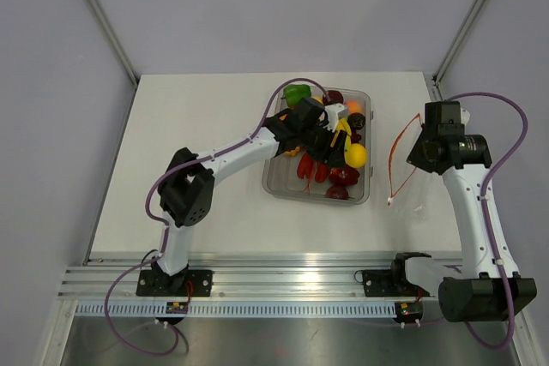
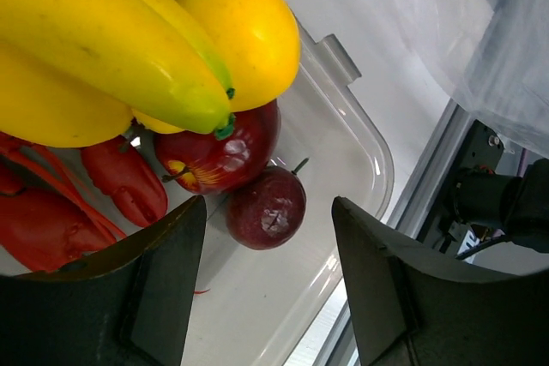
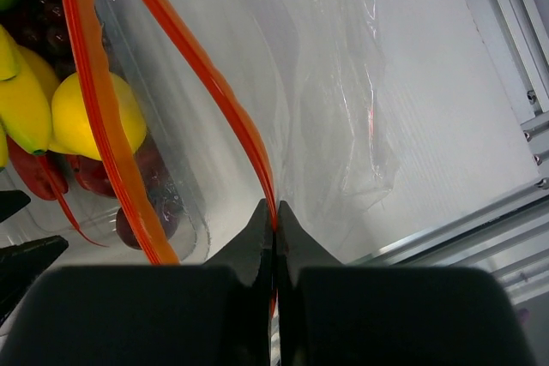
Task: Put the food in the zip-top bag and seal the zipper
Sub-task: Pick up the fake fruit from the bin.
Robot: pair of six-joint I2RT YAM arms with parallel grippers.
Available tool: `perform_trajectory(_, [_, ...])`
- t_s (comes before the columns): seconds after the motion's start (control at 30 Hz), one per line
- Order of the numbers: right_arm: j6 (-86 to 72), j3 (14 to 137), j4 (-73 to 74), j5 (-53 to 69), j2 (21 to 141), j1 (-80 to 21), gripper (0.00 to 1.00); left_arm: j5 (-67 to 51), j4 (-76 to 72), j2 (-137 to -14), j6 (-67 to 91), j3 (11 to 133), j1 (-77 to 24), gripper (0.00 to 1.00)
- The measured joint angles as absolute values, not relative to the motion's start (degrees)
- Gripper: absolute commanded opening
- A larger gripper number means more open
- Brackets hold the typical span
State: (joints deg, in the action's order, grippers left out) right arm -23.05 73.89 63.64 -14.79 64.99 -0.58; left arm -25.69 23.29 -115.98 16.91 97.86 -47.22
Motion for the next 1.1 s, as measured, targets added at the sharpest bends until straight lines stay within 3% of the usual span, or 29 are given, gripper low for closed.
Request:
perform_trajectory(0.43, [-22.94, 71.88, 62.76, -13.85, 62.50, -0.58, 0.00, -14.92, 19.53, -116.14, 17.80, 99.85, -48.84, 0.64])
perform_trajectory(0.6, [-22.96, 71.35, 62.35, -13.78, 62.06, -0.58, 0.00, -11.22, 18.09, -116.07, 17.78, 101.14, -48.99, 0.70])
perform_trajectory(0.73, [-22.96, 70.74, 62.04, -13.37, 62.06, -0.58, 0.00, -7.01, 20.86, -118.48, 18.06, 109.84, -48.99, 0.75])
perform_trajectory(1.1, [-22.96, 69.58, 61.17, -12.29, 62.08, -0.58, 0.00, 2.68, 27.11, -125.64, 22.65, 118.74, -48.73, 0.68])
